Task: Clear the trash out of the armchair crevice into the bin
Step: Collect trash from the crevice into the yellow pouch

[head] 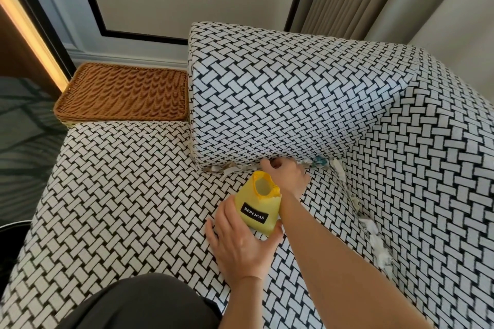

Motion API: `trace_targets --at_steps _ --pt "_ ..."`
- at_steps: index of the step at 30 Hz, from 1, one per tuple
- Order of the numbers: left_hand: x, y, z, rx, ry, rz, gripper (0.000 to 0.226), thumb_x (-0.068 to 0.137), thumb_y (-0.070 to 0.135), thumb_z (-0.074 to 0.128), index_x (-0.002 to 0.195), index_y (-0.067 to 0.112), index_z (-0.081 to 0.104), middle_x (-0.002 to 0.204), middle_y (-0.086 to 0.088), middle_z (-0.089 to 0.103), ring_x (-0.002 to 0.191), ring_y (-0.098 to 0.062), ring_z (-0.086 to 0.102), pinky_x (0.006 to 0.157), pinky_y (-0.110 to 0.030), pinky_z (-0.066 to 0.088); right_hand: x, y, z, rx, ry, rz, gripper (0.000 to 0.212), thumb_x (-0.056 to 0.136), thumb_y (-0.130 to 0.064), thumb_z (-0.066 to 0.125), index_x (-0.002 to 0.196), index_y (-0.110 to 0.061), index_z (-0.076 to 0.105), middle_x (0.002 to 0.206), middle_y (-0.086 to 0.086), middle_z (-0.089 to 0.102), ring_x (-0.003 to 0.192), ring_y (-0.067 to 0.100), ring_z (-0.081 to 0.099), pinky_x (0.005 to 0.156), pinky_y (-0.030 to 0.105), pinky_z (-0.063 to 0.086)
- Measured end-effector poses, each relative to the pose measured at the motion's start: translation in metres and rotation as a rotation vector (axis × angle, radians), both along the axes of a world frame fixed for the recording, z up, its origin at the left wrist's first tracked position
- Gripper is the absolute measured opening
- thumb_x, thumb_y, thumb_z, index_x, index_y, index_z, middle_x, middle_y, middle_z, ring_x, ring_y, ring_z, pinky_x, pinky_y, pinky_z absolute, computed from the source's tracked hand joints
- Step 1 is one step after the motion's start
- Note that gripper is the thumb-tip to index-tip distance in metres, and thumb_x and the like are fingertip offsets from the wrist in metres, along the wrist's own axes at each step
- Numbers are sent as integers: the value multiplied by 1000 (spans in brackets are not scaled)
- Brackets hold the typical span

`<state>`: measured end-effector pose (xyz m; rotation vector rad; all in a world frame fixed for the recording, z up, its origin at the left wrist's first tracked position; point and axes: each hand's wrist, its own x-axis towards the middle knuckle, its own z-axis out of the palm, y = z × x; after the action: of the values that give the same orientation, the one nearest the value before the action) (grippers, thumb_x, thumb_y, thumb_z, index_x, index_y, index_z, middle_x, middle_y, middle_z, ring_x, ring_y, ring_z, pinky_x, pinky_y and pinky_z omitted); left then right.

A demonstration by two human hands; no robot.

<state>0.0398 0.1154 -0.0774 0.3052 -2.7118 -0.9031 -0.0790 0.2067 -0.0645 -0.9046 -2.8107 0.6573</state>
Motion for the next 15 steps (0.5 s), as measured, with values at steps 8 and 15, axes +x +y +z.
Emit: trace_targets --at_steps 8,15 --pt "1 0 -2 1 9 8 96 53 74 54 122 9 44 117 -7 55 107 -26 55 101 -47 36 2 3 -5 -53 71 13 19 84 -27 54 91 -19 69 96 4 66 89 24 58 82 31 33" --pt "-1 2 -4 13 -16 10 99 50 73 56 126 11 41 123 -6 53 114 -24 50 105 -44 33 28 16 13 -485 446 115 12 90 -14 56 85 -10 66 108 5 51 77 4 48 68 8 42"
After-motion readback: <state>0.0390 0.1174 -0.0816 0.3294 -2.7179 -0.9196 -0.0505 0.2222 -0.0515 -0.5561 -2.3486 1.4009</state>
